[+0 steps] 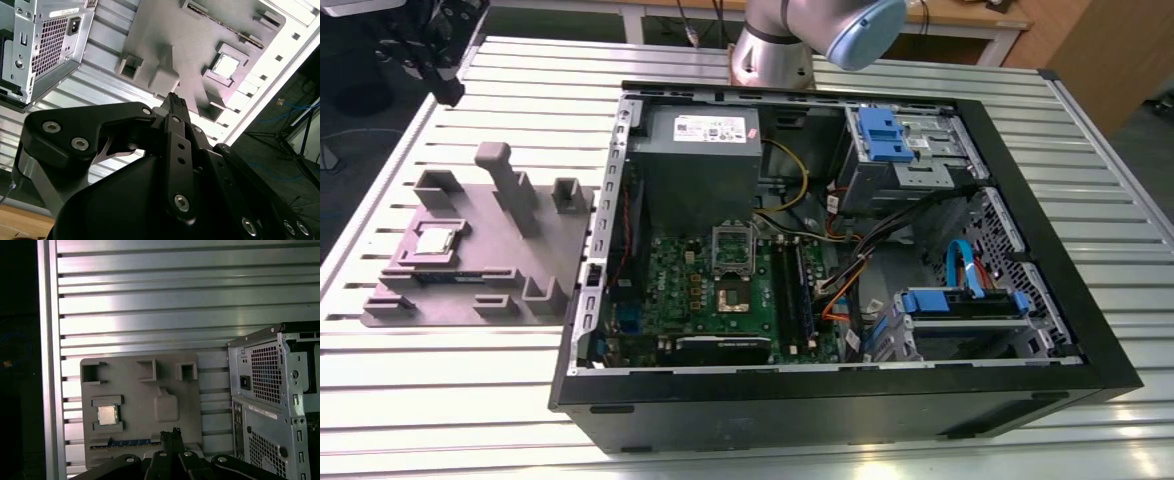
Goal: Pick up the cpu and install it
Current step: 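Reach for the cpu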
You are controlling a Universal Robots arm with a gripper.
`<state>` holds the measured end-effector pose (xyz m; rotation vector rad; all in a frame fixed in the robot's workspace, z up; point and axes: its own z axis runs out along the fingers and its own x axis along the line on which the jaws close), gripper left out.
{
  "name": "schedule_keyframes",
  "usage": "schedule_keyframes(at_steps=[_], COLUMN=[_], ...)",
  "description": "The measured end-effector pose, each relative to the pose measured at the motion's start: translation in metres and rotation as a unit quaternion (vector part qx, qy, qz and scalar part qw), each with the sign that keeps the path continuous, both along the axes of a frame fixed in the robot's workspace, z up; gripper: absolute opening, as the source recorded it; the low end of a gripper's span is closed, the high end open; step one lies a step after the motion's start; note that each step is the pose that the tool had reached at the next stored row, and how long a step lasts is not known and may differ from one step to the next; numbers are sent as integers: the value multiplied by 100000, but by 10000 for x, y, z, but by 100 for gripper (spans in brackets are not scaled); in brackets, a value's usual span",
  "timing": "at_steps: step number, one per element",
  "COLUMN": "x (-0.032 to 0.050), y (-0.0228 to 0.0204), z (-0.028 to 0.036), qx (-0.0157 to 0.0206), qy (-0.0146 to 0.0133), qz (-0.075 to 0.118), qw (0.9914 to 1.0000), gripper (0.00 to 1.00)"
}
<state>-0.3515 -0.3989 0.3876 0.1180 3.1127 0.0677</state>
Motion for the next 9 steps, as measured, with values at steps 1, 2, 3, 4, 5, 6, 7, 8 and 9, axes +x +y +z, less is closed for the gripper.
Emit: schedule_keyframes(at_steps=[1,2,3,4,5,6,7,8,9], x=[-6,-12,-17,-23,-28,-34,-40,-46,-52], y=[0,0,0,0,0,0,0,0,0], z=[0,-1,-1,-1,-2,-2,-3,-3,-4], qx=[-3,-3,-4,-4,-3,-1,-1,-3,-1], qy=[5,4,4,6,5,2,3,3,2], qz=[-3,-2,1,-2,1,0,0,1,3], qw=[100000,100000,100000,100000,100000,100000,100000,100000,100000], gripper=[10,10,10,10,10,10,10,10,10])
